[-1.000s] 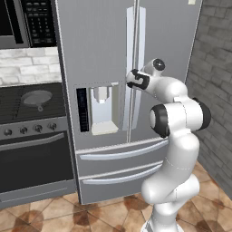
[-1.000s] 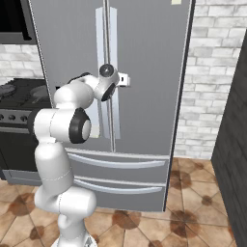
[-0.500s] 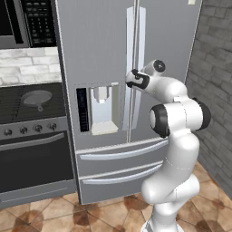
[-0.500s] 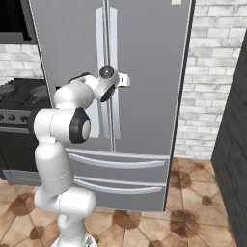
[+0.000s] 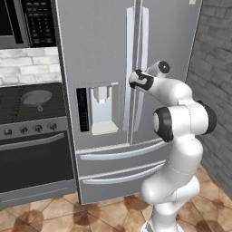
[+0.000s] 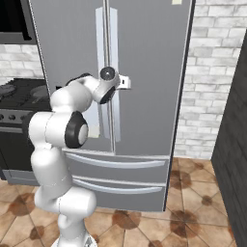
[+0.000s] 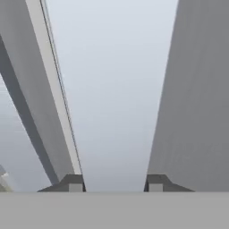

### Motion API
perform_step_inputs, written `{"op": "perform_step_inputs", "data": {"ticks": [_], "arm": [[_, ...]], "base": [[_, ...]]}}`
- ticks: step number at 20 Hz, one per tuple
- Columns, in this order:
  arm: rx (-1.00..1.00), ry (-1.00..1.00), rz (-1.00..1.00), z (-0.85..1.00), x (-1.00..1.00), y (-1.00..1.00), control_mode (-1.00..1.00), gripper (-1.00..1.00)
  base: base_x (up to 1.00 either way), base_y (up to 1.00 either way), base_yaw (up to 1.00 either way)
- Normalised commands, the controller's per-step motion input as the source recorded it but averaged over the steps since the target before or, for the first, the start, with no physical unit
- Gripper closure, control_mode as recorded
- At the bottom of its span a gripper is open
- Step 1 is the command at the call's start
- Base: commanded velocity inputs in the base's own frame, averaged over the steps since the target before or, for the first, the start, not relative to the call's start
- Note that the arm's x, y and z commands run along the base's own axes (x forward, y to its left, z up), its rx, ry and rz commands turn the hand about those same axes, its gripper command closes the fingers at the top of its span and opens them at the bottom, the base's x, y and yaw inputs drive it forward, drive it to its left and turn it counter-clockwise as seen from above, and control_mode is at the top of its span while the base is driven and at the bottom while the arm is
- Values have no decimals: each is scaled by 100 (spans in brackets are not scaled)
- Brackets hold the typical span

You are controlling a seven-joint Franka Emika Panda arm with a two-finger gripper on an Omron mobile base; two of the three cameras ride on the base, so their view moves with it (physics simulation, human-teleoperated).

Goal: Place one of the steaks on the plate and the other in the bowl. Then place the bowl in the fridge.

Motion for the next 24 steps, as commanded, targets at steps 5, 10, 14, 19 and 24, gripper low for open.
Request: {"op": "perform_step_inputs", "data": {"ticks": [5,10,14,19,24], "arm": [[16,-19,0,35,-80,-39,-100,100],[11,-5,1,41,-62,-49,-100,100],[5,1,13,35,-51,-80,-100,100],[0,8,15,48,-42,-63,-100,100],[0,2,9,10,-51,-26,-100,100]], "base": [[0,0,0],[0,0,0],[0,0,0],[0,0,0],[0,0,0]]}}
